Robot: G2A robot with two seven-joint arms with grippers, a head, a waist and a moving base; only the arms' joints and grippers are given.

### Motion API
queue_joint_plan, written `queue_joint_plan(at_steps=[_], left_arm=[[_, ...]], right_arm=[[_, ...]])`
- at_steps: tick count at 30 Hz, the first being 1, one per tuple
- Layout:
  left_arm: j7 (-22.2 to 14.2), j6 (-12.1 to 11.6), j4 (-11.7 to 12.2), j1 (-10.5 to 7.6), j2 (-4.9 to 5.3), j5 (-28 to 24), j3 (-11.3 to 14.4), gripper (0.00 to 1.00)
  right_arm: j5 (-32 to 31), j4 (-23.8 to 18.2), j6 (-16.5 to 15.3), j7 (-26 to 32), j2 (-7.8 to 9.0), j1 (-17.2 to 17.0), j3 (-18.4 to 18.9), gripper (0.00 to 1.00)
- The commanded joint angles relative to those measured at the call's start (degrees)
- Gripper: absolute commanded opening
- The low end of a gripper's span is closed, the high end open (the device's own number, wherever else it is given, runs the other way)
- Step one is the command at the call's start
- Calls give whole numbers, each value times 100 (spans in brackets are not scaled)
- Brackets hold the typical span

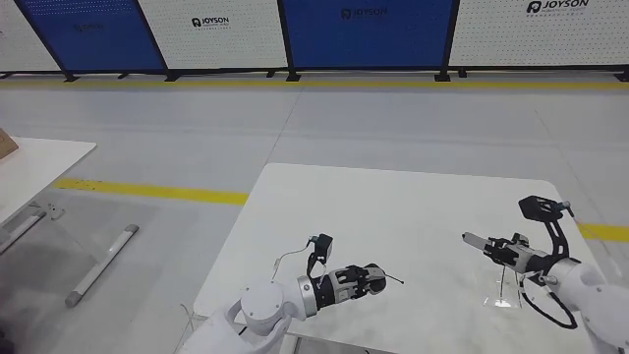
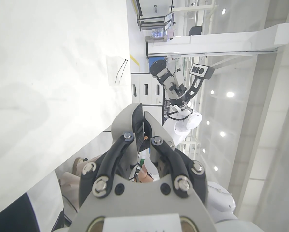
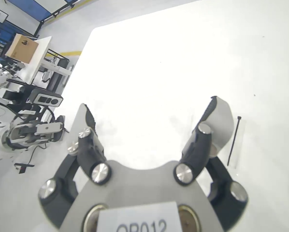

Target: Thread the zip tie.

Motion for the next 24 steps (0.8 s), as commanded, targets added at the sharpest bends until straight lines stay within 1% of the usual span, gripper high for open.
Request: queue_joint_plan(at_steps=[1, 14, 15, 16, 18, 22, 24], left_arm=[[0, 0, 0, 0, 0, 0, 0, 0], [0, 0, 0, 0, 0, 0, 0, 0], [0, 0, 0, 0, 0, 0, 0, 0], [0, 0, 0, 0, 0, 0, 0, 0], [0, 0, 0, 0, 0, 0, 0, 0], [0, 0, 0, 0, 0, 0, 0, 0], [0, 0, 0, 0, 0, 0, 0, 0]], right_arm=[[5, -1, -4, -5, 0, -3, 1, 100], [5, -1, -4, -5, 0, -3, 1, 100], [-41, 12, -47, -56, 1, -34, -3, 100], [-138, 7, -98, 26, 13, -58, 0, 100], [-318, 24, -53, 388, 47, -12, 67, 100], [-593, 128, -87, 1136, 116, 183, 206, 100], [-545, 194, -181, 1583, 140, 311, 189, 100]])
